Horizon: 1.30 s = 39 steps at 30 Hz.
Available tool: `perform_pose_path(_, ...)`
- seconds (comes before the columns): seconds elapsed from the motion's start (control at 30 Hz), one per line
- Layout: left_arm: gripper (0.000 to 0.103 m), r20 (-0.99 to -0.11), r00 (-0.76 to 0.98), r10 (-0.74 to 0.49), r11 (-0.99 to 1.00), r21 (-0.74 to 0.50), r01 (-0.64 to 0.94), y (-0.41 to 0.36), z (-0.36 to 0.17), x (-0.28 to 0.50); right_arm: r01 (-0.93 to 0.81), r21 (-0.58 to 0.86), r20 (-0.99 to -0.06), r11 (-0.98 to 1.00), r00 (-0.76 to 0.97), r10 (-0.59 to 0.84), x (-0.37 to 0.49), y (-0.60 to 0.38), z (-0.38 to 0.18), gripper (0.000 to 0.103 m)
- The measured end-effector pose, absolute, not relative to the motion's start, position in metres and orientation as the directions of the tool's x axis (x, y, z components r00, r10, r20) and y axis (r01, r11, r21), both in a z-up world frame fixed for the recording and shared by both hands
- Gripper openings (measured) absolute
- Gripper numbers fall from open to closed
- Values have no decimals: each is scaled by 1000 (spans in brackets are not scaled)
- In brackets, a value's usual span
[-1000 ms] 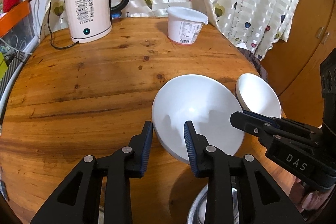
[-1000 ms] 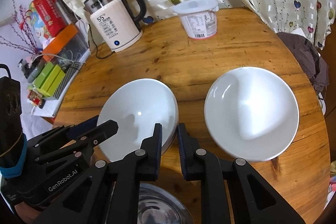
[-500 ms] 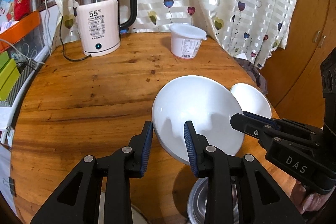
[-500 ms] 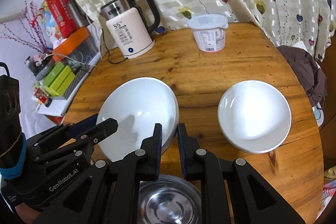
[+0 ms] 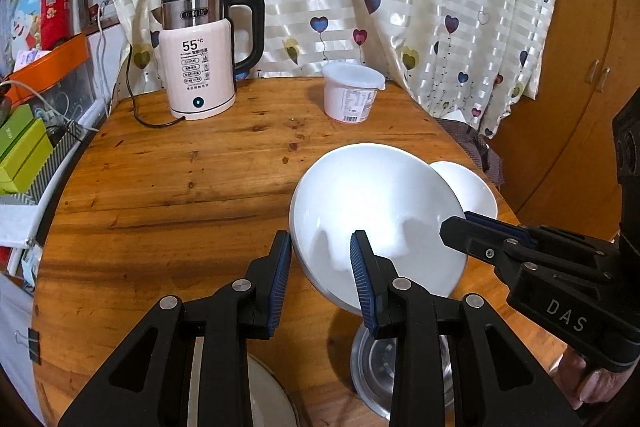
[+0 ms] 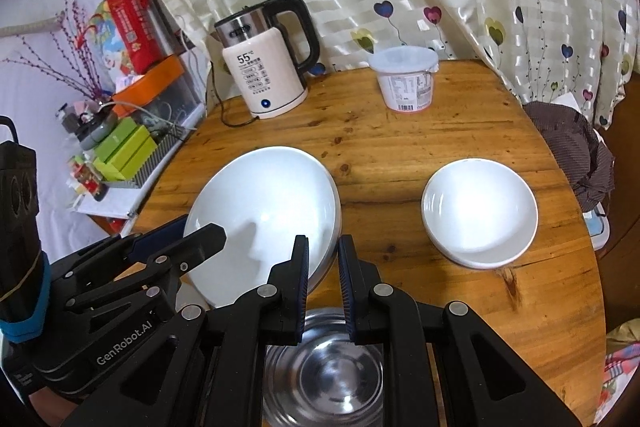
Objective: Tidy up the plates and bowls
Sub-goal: 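Lift the white bowl with both grippers and lower it into the steel bowl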
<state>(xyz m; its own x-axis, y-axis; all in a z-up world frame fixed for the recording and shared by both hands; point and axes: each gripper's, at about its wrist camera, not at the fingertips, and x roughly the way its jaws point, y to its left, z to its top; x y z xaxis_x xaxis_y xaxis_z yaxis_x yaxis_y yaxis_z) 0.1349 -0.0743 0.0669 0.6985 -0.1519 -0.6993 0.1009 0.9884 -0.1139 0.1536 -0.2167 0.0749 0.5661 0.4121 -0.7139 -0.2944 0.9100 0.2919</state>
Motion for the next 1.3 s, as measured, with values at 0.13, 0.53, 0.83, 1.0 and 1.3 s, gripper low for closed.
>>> perform_pose_path(0.13,32,-695,703,-151,989,-111,103,-76,70,126,-296,288,-710,911,572,411,144,-217,79,15)
perform_pose_path(0.53,32,-712,678,-180,984,-126,129,-88,63,101,-273,290,-713,917,578,397,116,-231,79,15)
perform_pose_path(0.83,32,-745,635,-203,979,-143,145,-98,46,90,-241,304,-742,922,547,387,101,-241,61,15)
perform_pose_path(1.0,32,-762,611,-215,976,-151,155,-104,38,88,-226,305,-758,925,530,380,95,-246,52,15)
perform_pose_path(1.3,32,-794,562,-232,972,-163,170,-115,20,86,-197,301,-791,933,496,359,89,-255,33,15)
